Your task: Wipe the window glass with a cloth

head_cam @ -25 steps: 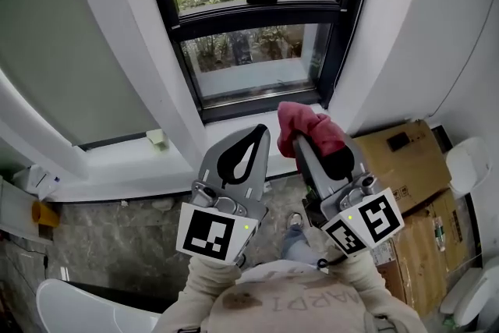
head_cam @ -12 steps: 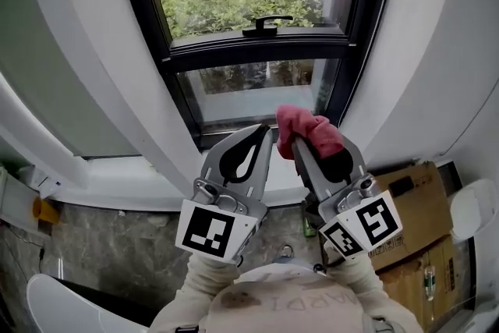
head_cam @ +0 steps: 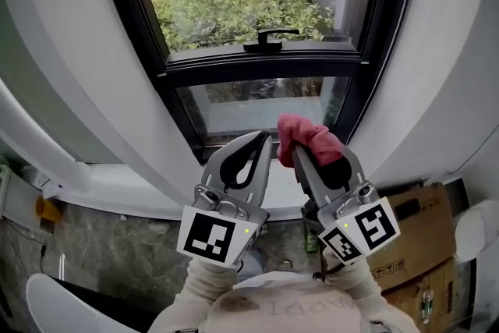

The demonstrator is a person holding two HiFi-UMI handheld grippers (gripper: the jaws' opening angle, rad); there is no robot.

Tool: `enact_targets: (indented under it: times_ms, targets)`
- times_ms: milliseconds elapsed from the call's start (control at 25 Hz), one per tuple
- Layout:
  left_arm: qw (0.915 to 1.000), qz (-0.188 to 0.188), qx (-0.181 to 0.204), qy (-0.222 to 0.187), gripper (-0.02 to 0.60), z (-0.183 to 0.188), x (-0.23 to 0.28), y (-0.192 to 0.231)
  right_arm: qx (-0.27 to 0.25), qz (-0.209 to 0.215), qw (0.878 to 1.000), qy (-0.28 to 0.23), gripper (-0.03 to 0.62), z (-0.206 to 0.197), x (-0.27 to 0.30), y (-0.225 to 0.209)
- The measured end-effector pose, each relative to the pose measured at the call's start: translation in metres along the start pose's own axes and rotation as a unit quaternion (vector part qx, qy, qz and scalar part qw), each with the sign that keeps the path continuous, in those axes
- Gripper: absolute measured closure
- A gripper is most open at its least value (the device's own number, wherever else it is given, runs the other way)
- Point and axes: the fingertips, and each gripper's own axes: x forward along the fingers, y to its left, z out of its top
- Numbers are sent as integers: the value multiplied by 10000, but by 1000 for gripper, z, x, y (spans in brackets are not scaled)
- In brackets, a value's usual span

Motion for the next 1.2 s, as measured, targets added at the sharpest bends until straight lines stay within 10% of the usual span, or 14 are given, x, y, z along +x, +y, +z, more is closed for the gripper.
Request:
enact_targets:
  times_ms: [800,1200]
  targets:
    - [9988,-268,-248,-312,580,-39,78,214,-351,-318,9988,104,467,-54,218,-20]
    - [9962,-542,-549,-394,580,-52,108,236,-535,-714,9957,230,466,-61,239,-47]
